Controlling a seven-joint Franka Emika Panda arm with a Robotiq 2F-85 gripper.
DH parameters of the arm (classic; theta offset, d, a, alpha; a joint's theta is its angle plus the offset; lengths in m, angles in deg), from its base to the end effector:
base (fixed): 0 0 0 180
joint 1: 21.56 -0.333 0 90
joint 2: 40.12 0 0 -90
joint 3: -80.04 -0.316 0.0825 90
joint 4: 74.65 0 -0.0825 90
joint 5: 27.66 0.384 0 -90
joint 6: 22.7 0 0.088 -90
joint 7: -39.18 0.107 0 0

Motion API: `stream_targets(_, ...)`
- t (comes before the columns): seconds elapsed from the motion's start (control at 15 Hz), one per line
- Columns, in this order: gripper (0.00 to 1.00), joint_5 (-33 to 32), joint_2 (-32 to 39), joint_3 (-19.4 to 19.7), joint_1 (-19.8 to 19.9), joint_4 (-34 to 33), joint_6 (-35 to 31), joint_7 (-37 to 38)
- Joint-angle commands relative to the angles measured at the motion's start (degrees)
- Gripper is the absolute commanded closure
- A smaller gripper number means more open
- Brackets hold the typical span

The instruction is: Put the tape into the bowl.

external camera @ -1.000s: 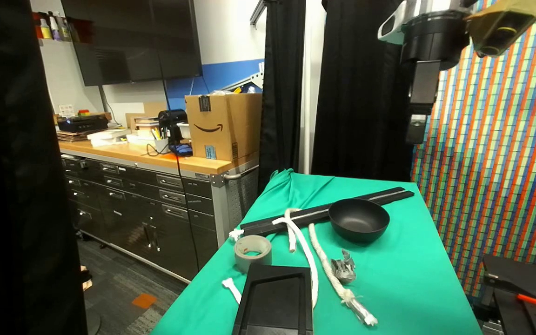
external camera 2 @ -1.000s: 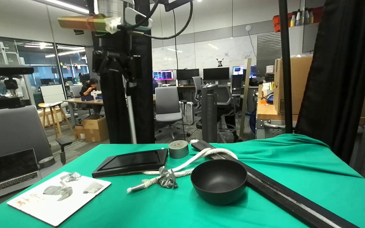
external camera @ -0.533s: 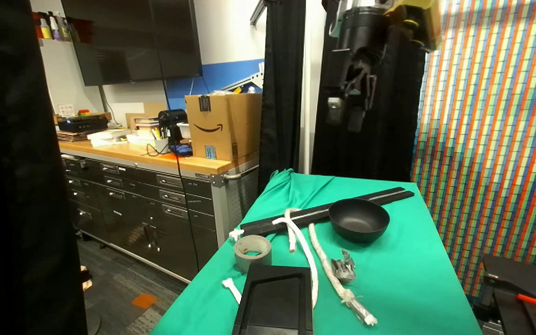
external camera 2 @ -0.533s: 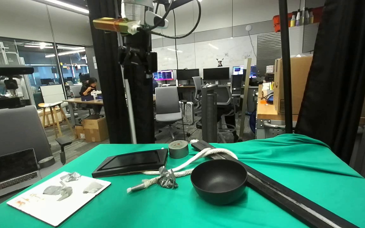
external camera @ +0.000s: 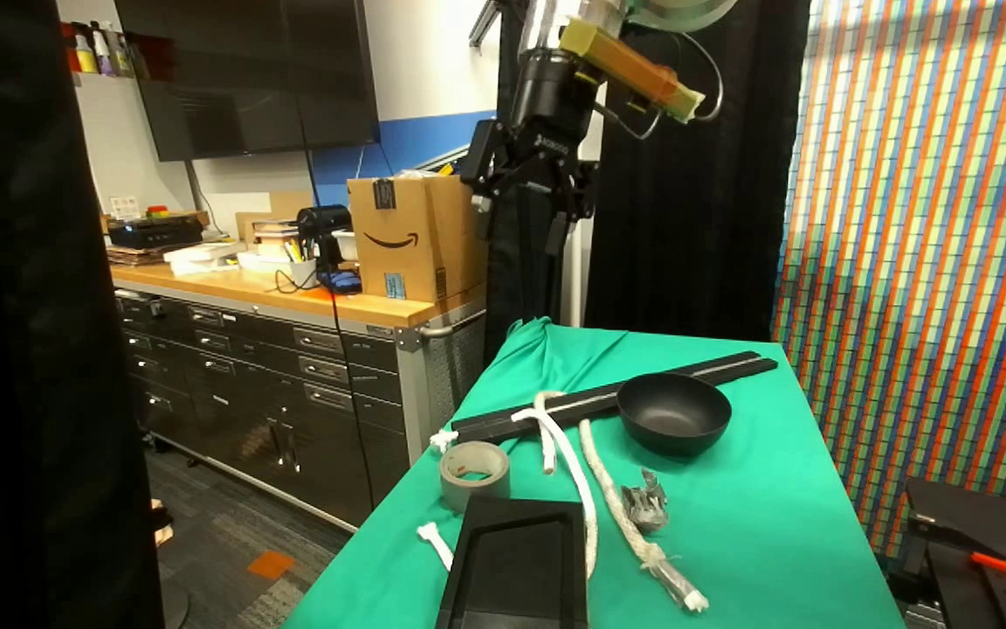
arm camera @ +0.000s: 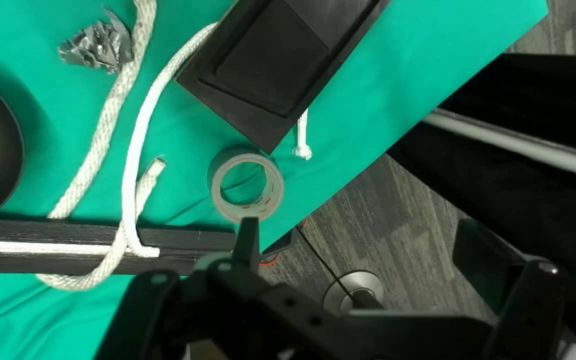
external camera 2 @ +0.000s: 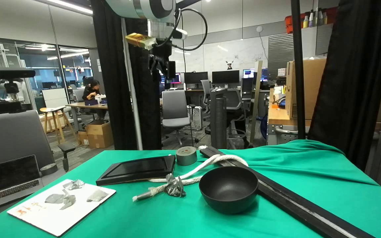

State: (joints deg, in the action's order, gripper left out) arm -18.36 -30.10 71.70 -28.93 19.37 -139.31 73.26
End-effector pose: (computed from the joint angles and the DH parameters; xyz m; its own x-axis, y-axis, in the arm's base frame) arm 0.6132 0.1752 0.5335 0.9215 -0.3815 0.0736 -0.3499 -0.8973 -0.2692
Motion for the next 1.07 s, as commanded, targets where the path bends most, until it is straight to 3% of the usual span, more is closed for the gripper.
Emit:
stream_targets(0.0,0.0,-2.0,7.4,1.3,-2.7,-7.5,-0.5,8.6)
stream_targets(0.47,0.0,-2.1,15.8,2.8,-5.3,-12.0,-2.8,14.8)
stream_targets(1.0,0.0,-5.2,18.8,6.5,-4.5,-10.8,-7.5,12.2)
